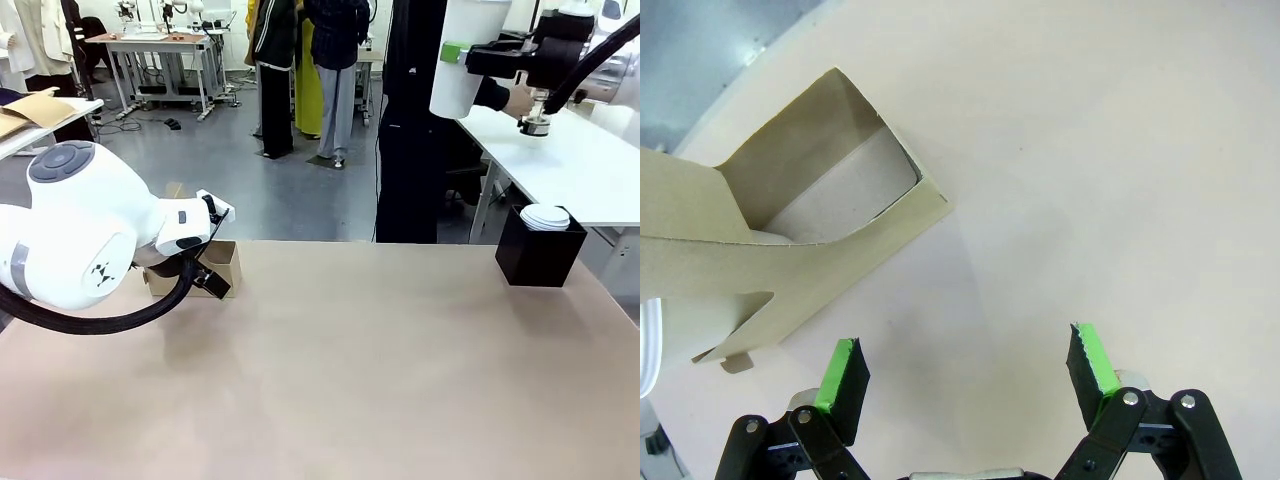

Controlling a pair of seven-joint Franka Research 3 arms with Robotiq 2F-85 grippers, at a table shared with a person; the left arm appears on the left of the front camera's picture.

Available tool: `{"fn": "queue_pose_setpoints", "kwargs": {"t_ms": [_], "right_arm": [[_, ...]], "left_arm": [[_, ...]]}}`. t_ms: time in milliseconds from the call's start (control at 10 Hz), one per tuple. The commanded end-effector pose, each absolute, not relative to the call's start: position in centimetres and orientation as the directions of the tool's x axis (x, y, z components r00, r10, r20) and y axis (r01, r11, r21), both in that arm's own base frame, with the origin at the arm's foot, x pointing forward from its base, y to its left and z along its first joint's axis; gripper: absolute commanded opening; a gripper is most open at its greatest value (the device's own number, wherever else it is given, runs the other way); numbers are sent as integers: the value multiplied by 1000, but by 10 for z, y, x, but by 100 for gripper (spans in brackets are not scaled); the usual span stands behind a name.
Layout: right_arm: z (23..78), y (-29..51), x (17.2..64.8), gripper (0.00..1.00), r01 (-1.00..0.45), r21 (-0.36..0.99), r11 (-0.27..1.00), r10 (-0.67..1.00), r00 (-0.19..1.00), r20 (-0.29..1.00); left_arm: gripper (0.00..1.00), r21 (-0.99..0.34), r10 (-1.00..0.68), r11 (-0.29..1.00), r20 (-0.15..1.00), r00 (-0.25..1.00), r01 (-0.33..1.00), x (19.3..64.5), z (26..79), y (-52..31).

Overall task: Pour a drink into a cup and package it in a carrier.
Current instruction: When a person places the Paper Cup Lid on the 600 ml Paper Cup , lift the 600 ml Paper Cup.

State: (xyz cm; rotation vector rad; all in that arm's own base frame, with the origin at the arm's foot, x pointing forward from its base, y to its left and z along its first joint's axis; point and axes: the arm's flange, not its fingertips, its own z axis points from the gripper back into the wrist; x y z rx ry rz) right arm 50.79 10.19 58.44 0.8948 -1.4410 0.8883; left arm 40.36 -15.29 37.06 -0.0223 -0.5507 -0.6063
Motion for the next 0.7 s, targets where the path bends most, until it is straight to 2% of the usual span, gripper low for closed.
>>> {"fn": "queue_pose_setpoints", "kwargs": {"t_ms": [0, 600], "right_arm": [[589, 98, 512, 81, -901, -41, 431, -39, -64, 997], [589, 98, 512, 81, -901, -41, 431, -39, -64, 997]], "left_arm": [[100, 135, -533, 827, 498, 684, 546, 404, 370, -152], [100, 135, -533, 827, 498, 684, 546, 404, 370, -152]]}}
